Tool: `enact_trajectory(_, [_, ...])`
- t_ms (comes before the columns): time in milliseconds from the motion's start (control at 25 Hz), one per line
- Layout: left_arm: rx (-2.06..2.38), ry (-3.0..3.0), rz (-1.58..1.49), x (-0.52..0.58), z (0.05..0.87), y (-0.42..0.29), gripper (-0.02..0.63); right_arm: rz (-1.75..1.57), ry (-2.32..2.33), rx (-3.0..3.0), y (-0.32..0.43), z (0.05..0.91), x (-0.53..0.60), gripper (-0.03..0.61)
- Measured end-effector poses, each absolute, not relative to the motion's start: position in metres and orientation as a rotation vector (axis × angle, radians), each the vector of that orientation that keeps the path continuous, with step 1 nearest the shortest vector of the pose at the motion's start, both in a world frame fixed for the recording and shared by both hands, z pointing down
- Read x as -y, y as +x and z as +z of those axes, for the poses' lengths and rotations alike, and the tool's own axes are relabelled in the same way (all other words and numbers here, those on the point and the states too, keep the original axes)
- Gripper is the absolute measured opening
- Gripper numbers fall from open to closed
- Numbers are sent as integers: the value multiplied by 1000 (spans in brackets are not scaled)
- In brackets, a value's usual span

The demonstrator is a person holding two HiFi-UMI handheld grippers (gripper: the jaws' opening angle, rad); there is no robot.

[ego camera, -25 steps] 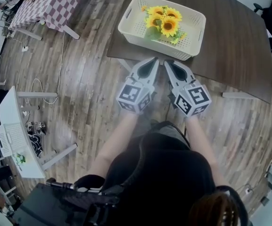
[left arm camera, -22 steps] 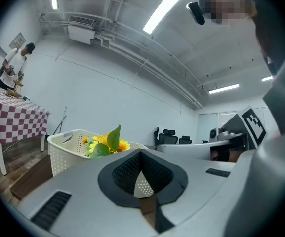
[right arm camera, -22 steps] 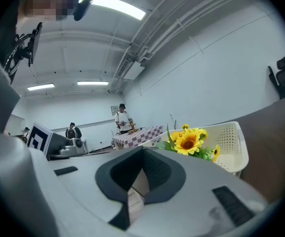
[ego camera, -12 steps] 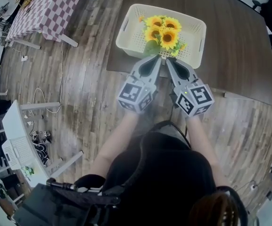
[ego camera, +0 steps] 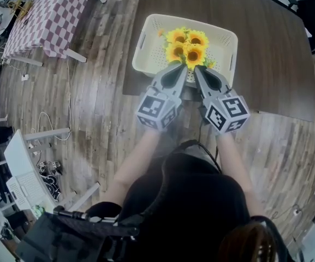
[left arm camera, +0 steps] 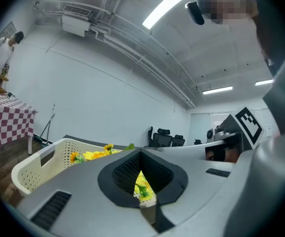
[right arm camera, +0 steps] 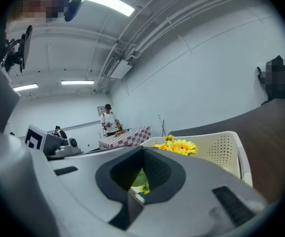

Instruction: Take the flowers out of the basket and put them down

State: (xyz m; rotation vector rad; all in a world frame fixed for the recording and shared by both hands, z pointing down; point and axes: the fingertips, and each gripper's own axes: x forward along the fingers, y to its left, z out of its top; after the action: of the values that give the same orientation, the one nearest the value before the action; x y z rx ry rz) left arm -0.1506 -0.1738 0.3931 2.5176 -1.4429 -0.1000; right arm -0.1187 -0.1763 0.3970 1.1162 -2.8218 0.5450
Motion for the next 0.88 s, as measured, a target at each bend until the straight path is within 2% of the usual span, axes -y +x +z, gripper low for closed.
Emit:
enact_trajectory(320, [1395, 2537, -57, 199, 389, -161, 0, 583, 1231, 2672, -104, 411, 209, 5])
enact_trajectory(440, [1394, 2534, -46, 209, 389, -170, 0, 610, 1240, 2646, -100, 415, 220, 40])
enact_trajectory(640, [1397, 2525, -37, 228, 388, -186, 0, 627, 1264, 2569, -96, 422, 236, 40])
enact_trajectory(720, [1393, 2525, -34, 234, 390, -190, 0, 643, 1252, 2537, -97, 430, 241, 86])
enact_trajectory(880, [1390, 2519, -28, 245, 394, -198, 0, 657, 1246, 2463, -95, 444, 246, 86])
